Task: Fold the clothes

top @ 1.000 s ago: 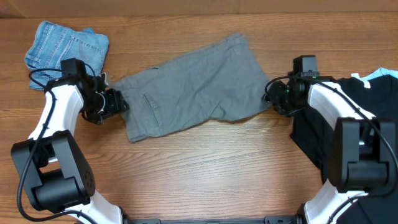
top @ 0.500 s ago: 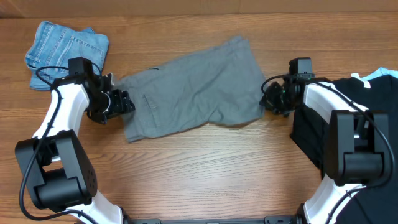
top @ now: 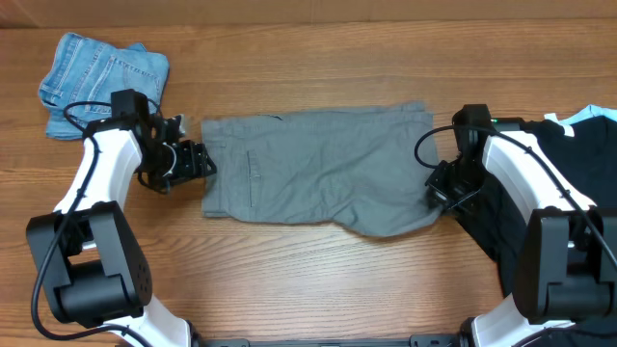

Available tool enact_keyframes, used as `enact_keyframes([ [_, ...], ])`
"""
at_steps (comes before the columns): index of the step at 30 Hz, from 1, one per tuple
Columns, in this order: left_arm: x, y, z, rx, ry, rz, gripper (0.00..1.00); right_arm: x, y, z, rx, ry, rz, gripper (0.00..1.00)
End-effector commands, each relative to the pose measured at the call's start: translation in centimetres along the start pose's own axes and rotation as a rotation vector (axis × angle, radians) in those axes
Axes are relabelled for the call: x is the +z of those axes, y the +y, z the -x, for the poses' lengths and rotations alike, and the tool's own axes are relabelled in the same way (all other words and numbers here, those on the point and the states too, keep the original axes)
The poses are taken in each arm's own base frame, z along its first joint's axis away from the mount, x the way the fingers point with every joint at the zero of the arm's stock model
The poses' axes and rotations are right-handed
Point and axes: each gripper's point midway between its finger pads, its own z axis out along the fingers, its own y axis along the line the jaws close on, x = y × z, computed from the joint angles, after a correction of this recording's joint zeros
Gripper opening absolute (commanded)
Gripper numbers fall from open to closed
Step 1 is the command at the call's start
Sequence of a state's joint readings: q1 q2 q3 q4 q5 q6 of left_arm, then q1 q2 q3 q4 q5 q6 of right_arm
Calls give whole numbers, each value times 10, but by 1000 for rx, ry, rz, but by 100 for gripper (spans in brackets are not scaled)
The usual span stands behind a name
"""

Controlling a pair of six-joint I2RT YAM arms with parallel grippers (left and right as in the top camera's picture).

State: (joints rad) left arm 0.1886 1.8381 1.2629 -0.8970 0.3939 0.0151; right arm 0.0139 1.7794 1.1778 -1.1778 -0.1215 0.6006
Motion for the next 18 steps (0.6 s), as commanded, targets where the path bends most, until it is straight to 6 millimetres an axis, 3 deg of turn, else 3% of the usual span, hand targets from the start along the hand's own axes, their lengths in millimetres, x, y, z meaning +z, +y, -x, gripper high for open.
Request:
enact_keyframes([
  [1,1,-53,-7,121,17,-273,32,-6,-2,8,-30,-51,-4,39],
  [3,-3,-65,-8,153,9,-343,16,-6,-2,11,-27,-60,4,41],
  [4,-3,-67,-8,160,8,-352,14,-7,-1,14,-24,-67,10,41],
  [10,20,-42,-10,225,24,-123,8,-14,5,30,-117,-101,79,37],
  [14,52,-28,-16,253,37,-10,4,-23,16,21,-220,-53,157,35],
  [18,84,-3,-25,196,87,96,4,-24,8,8,-212,1,134,36],
])
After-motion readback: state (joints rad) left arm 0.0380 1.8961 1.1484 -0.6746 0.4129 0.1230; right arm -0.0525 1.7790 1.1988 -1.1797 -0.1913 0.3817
